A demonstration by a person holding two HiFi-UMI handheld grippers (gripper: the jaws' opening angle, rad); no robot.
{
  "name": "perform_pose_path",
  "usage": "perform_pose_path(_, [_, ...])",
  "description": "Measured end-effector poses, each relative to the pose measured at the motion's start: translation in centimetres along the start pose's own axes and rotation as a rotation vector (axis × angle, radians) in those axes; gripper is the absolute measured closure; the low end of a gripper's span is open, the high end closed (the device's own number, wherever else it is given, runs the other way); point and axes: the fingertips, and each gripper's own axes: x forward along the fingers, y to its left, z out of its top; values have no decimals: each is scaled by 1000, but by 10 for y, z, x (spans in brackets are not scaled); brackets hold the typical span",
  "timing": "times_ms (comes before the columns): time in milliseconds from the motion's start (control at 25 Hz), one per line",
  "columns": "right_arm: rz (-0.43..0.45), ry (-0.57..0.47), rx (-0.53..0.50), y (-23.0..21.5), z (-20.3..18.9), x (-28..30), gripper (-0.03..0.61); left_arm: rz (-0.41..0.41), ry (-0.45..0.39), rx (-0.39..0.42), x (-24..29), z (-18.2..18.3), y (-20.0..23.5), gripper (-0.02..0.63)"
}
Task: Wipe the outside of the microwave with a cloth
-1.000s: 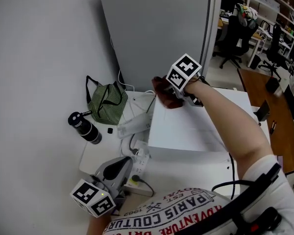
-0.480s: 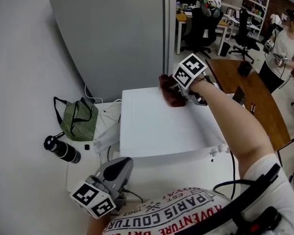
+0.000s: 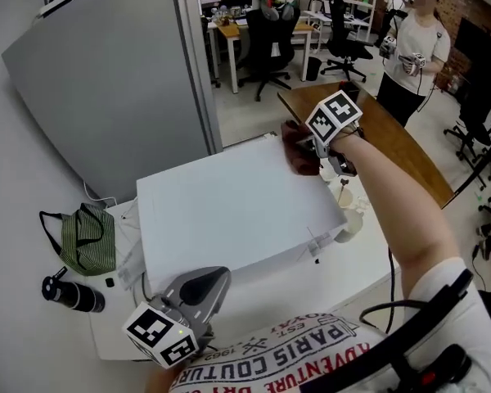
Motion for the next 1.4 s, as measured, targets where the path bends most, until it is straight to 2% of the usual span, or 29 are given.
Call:
perform_pose_path(80, [-1,-24,19,-7,-8,-9,522,-23,9,2,11,0,-8,607])
perform_pose_path(280, [-36,-58,-14,-4,-9,-7,522,-34,12,8,22,-1,-14,607])
perform_pose_path(480, [-3,-115,8,-7,-12,-14,522,11,13,5,23,-3,-24,607])
perform_pose_path(680, [67,-232,-59,21,3,-33,522,73,-7,-6,18,-6,-26,608])
perform_pose_path(840, [153,-326,-178,75,4,-57,522,102,-18,-14,11,-10,-27,607])
perform_pose_path(960, [213,-448,-247,125,-2,-89,522,100,-21,-13,7,-16,-29,607])
perform_pose_path(1160, [385,-630,-321,235,-32,-128,522,115,4,-33,-19,-31,-22,608])
perform_pose_path(1280, [405,-663,-441,296,-58,-128,522,119,2,-43,-37,-36,-18,607])
perform_pose_path(1400, [426,-655,-532,355,-91,-109,522,125,12,-40,-64,-42,-18,607])
